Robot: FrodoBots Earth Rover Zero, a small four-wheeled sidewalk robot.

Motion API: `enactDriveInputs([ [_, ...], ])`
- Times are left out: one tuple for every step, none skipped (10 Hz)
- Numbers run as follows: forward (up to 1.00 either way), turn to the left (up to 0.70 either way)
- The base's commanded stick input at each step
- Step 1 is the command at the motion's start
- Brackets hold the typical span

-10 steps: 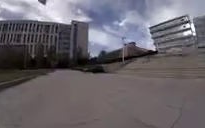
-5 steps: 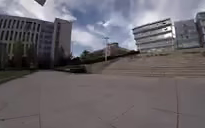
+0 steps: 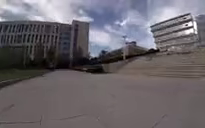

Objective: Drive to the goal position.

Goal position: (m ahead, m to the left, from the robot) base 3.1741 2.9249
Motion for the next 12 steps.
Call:
enactDriveInputs([
  [0.70, 0.35],
  [0.70, 0.35],
  [0.70, 0.35],
  [0.70, 0.35],
  [0.70, 0.35],
  [0.70, 0.35],
  [0.70, 0.35],
  [0.70, 0.35],
  [0.70, 0.35],
  [0.70, 0.35],
  [0.70, 0.35],
  [0.70, 0.31],
])
